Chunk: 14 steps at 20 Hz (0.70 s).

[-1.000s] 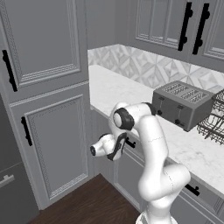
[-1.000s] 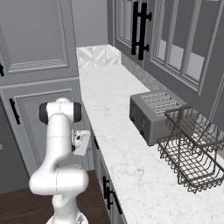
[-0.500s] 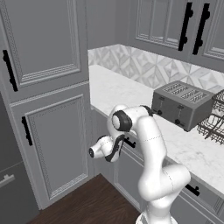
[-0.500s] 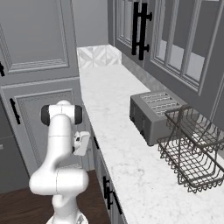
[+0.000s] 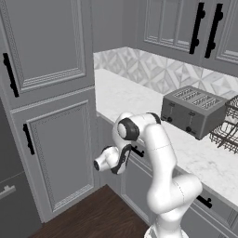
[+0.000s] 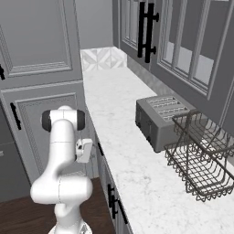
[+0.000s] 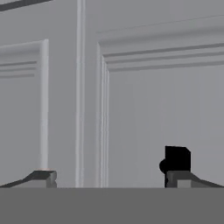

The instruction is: Take a straw from the drawer in front and place it inside the glass cup on the dining counter.

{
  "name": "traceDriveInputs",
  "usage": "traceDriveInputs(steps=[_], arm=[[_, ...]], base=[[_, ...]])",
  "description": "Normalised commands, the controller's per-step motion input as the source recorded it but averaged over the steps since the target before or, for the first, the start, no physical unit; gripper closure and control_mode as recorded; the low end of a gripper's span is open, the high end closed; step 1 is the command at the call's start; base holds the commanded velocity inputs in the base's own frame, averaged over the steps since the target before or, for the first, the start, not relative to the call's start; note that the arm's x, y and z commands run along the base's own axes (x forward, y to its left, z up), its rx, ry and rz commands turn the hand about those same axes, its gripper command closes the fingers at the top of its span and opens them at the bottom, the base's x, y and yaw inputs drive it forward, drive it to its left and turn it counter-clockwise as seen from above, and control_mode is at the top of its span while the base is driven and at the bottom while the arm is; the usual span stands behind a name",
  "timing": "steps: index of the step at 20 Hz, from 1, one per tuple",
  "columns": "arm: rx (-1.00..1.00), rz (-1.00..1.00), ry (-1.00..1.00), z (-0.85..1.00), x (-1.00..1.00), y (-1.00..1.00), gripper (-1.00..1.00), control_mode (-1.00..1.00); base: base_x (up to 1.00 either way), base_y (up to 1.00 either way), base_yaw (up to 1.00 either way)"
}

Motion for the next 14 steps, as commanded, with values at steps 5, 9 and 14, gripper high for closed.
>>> traceDriveInputs(steps=[5,9,14], arm=[[0.00,-0.03,-0.03,0.11,0.00,-0.06,-1.00,-1.00],[0.00,-0.06,-0.01,0.15,0.00,-0.15,-1.00,-1.00],[0.00,-0.10,-0.01,0.16,-0.03,-0.18,-1.00,-1.00]], base=[[0.00,0.00,0.00],[0.00,0.00,0.00],[0.00,0.00,0.00]])
